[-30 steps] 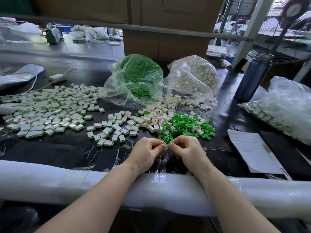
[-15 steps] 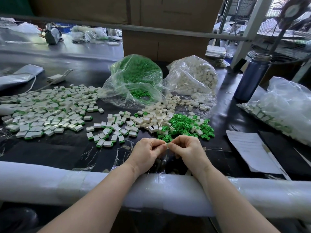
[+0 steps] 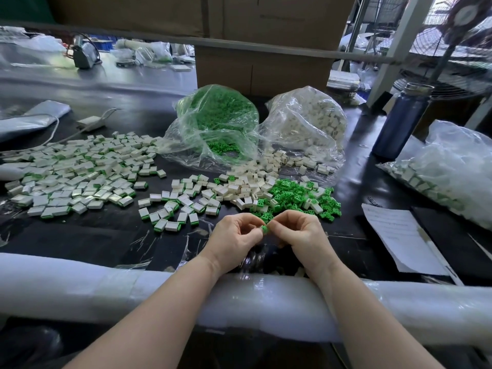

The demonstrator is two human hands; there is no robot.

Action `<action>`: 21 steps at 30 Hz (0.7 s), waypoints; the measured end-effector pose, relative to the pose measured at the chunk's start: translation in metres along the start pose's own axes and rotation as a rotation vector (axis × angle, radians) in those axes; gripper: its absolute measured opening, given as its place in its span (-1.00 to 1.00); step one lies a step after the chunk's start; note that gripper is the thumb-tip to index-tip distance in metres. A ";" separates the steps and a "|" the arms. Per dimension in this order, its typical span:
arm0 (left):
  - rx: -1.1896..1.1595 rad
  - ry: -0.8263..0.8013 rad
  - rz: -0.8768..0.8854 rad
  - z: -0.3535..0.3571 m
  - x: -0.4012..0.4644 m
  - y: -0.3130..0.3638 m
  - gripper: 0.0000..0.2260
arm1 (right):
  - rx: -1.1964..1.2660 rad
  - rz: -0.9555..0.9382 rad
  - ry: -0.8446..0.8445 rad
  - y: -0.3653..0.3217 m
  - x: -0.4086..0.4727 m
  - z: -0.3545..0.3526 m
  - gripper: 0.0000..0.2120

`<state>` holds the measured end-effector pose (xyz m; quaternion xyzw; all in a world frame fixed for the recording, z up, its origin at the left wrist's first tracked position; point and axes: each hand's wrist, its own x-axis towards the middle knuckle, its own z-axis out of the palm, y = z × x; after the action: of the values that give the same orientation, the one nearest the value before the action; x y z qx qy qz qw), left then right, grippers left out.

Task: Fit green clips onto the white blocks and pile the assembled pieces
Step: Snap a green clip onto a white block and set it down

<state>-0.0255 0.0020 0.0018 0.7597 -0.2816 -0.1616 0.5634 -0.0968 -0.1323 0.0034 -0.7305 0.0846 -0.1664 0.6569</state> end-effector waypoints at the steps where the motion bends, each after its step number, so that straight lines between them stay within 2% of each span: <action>1: -0.033 0.000 -0.002 0.000 0.000 0.001 -0.88 | 0.022 0.002 0.011 0.001 0.001 0.000 -0.88; 5: -0.031 0.027 0.043 0.000 0.000 0.004 -0.89 | 0.016 -0.011 -0.030 0.005 0.003 0.004 -0.90; 10: -0.030 -0.007 0.053 0.000 -0.002 0.007 -0.88 | -0.046 0.014 -0.152 0.003 0.003 0.006 -0.77; 21: 0.007 -0.042 0.094 0.000 -0.004 0.010 -0.87 | -0.015 0.083 -0.190 0.007 0.005 0.003 -0.89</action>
<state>-0.0311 0.0027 0.0109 0.7441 -0.3291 -0.1498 0.5618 -0.0910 -0.1322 -0.0032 -0.7436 0.0536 -0.0684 0.6630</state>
